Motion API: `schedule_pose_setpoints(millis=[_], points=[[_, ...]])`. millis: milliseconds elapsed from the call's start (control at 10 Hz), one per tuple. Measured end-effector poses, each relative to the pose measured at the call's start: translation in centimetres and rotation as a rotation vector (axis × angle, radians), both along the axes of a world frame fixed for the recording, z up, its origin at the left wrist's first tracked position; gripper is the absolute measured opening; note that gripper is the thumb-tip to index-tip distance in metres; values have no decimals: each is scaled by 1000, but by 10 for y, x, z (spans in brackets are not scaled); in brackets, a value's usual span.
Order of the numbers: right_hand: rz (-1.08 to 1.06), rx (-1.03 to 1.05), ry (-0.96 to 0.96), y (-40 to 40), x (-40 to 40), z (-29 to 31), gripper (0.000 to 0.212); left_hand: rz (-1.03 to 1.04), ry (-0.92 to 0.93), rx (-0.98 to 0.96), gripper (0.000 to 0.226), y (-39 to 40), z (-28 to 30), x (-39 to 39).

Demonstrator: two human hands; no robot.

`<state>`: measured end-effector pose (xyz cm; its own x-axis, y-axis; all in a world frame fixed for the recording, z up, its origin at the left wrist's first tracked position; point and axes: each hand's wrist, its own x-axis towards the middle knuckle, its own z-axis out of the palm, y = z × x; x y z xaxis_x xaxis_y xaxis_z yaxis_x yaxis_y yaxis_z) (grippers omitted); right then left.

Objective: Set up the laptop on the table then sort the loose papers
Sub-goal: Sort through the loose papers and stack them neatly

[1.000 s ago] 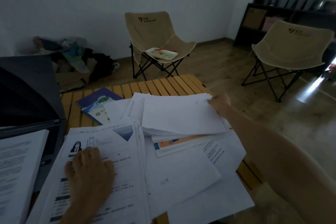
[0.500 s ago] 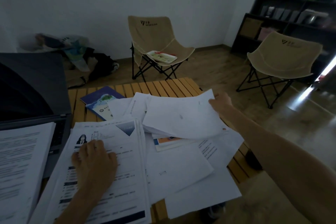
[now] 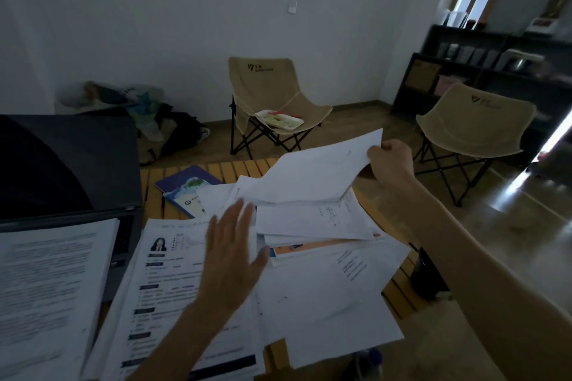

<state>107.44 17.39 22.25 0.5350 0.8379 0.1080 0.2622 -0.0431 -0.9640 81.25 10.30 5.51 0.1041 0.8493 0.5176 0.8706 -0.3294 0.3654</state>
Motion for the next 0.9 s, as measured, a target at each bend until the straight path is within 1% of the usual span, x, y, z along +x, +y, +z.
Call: schedule_pose_setpoints(millis=[100,200,300,400,500,600,700,800,900], points=[[67,12,211,-21,-18,-3,17,-269,-142,65,65,0,48,38],[246,121,385,-43,-24,-6,23,-118,-354,-294,30,-5,43,34],[372,210,38,-56,-23,-21,29,-76,-995,-216,15,3,64,0],[689,107,-97,-65,-28,-47,36,-112,-1067,-54,12,-10,103,-25],[825,-16,44,-73,-49,-73,34,-133,-1153,-141,15,1,93,-42],[747,11,149,-78,-72,-93,27,-114,-1236,-239,19,-3,97,-49],[668,9,209,-76,-84,-105,24,-59,-1240,-345,11,-1,95,-59],[664,-42,228,-76,-85,-111,25,-65,-1257,-446,22,-2,98,-68],[733,-106,339,-77,-87,-116,28,-45,-1281,-497,31,0,96,-79]])
